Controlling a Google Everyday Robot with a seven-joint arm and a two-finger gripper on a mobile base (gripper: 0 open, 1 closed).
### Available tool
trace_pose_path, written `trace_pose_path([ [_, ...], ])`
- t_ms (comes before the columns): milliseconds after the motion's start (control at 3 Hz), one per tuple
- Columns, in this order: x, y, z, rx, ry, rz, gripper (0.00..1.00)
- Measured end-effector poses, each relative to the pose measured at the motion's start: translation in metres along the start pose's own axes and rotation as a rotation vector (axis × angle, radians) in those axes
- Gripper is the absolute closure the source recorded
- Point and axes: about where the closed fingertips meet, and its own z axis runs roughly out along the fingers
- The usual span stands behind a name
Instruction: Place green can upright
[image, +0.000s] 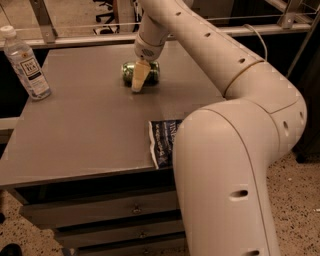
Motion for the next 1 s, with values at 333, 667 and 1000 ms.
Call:
trace_pose_path([
  [333, 0.000, -0.001, -0.002, 0.000, 0.016, 0.001, 0.40],
  [667, -0.010, 0.004, -0.025, 0.002, -0.024, -0.014, 0.73],
  [1000, -0.023, 0.010, -0.053, -0.001, -0.099, -0.024, 0.95],
])
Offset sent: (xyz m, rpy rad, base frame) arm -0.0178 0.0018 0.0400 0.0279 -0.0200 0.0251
